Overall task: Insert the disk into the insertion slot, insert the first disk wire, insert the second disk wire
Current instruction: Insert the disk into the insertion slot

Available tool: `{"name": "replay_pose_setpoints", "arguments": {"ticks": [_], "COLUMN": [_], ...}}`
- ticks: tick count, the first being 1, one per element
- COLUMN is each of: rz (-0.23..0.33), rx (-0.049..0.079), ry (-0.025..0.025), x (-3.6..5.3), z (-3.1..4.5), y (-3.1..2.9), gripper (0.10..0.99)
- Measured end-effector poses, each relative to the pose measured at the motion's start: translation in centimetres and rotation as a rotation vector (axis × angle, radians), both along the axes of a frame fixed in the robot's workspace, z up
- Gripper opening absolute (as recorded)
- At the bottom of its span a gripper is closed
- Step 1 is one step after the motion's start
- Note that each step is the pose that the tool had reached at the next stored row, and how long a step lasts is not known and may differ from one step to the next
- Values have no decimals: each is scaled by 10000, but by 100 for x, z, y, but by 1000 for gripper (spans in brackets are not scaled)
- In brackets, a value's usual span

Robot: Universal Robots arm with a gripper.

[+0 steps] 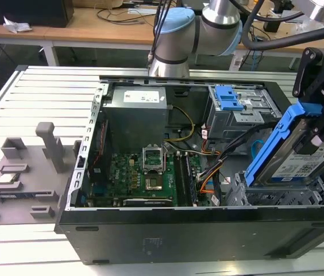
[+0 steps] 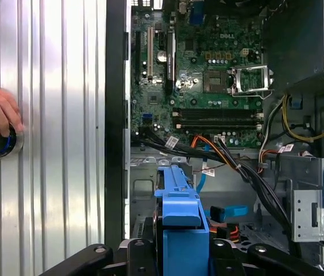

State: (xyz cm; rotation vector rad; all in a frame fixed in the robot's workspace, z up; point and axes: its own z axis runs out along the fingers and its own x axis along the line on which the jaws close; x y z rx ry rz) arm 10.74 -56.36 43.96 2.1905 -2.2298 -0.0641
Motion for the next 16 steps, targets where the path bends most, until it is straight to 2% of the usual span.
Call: {"name": "replay_pose_setpoints", "arguments": {"ticks": [9, 16], "rz": [-1, 1], "rx": [1, -1], "ry": [-1, 0], "x": [11, 12], "z": [-73, -224], "y": [78, 79], "gripper": [365, 365]}}
